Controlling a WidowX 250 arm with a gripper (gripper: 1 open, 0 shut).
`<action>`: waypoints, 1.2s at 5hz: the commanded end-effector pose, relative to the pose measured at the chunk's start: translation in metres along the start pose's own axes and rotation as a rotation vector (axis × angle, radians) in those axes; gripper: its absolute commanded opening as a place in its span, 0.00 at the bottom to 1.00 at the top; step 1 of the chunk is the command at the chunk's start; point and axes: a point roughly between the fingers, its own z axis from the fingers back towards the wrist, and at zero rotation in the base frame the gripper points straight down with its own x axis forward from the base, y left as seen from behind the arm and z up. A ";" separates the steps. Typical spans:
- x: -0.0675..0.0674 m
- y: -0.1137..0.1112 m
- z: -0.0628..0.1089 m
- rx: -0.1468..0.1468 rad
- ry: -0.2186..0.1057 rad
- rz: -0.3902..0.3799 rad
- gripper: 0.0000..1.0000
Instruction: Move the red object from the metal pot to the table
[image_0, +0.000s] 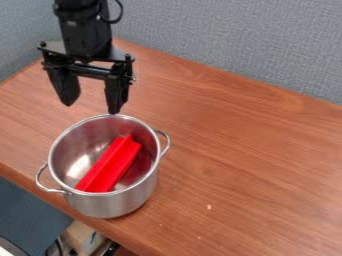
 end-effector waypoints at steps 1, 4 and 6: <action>0.007 0.002 0.008 0.007 -0.031 0.011 1.00; 0.007 -0.001 0.009 0.010 -0.023 0.008 1.00; 0.007 -0.003 0.009 0.010 -0.021 0.005 1.00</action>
